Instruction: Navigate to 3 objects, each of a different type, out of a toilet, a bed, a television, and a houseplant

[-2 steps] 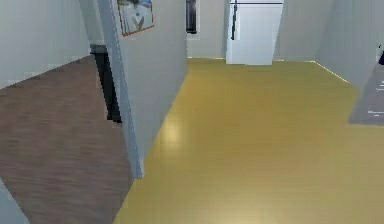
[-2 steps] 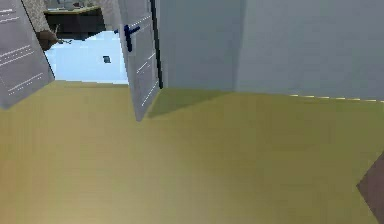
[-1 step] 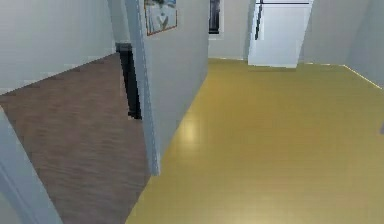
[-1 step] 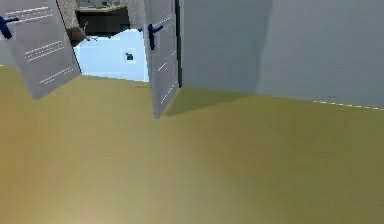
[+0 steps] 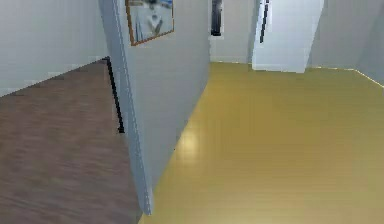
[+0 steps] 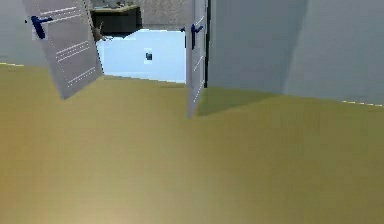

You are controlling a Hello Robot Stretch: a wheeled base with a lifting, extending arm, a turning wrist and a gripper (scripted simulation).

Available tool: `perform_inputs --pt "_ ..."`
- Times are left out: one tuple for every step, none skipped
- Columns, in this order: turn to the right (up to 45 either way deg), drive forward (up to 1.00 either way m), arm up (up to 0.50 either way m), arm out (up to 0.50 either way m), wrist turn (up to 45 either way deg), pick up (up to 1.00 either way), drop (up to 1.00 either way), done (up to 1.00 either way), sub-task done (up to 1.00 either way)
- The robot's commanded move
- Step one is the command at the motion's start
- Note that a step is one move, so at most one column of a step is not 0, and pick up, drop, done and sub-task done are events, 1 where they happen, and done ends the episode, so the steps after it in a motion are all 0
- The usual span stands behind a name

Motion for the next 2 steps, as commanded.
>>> perform_inputs --pt "-27.0 0.0 0.0 0.0 0.0 0.0 0.0 0.0 0.0" --pt "0.0 0.75 0.0 0.0 0.0 0.0 0.0 0.0 0.0"
